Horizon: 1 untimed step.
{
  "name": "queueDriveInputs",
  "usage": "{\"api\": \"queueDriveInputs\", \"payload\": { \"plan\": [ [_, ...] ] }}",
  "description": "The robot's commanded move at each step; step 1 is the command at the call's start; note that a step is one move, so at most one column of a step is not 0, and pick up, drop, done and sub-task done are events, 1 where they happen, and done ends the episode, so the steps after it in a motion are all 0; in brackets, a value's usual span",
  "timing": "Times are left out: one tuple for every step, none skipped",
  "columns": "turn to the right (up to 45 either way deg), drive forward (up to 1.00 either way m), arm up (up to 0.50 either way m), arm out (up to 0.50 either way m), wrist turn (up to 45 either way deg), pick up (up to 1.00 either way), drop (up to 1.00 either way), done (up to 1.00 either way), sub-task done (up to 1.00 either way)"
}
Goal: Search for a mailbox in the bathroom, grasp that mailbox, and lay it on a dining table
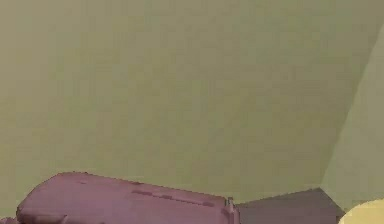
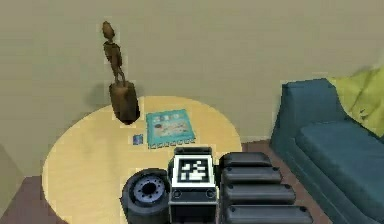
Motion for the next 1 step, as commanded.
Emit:
{"api": "queueDriveInputs", "payload": {
  "plan": [
    [-45.0, 0.0, 0.0, 0.0, 0.0, 0.0, 0.0, 0.0, 0.0]
  ]
}}
